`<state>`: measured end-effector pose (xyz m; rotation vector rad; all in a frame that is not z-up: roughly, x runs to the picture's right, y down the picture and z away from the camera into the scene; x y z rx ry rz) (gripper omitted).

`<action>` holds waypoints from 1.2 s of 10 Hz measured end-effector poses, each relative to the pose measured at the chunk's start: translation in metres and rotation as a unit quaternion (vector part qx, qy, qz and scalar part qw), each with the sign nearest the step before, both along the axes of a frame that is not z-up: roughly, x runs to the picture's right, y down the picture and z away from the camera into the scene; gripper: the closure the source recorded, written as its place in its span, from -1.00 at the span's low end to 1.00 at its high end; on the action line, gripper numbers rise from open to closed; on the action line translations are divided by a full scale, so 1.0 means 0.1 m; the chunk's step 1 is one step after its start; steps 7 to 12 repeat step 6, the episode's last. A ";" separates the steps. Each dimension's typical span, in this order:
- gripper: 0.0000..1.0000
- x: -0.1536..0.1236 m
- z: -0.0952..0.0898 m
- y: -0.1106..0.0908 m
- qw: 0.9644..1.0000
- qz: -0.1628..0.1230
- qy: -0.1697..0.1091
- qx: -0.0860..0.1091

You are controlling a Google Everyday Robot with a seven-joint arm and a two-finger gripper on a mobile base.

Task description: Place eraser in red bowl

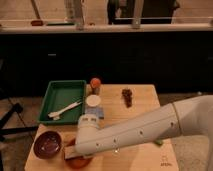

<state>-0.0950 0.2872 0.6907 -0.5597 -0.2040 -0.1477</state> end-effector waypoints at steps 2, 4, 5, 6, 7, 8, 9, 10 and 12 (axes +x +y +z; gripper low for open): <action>-0.59 0.00 0.00 0.00 1.000 0.000 0.000 0.000; -0.60 0.01 0.00 0.00 1.000 0.001 0.000 0.000; -0.60 0.01 0.00 0.00 1.000 0.001 0.001 0.000; -0.60 0.01 0.00 0.00 1.000 0.001 0.001 0.000; -0.60 0.01 0.00 0.00 1.000 0.001 0.001 0.000; -0.60 0.01 0.00 0.00 1.000 0.001 0.001 0.000; -0.60 0.01 0.00 0.00 1.000 0.001 0.001 0.000; -0.60 0.01 0.00 0.00 1.000 0.001 0.001 0.000; -0.60 0.01 0.00 0.00 1.000 0.001 0.001 0.000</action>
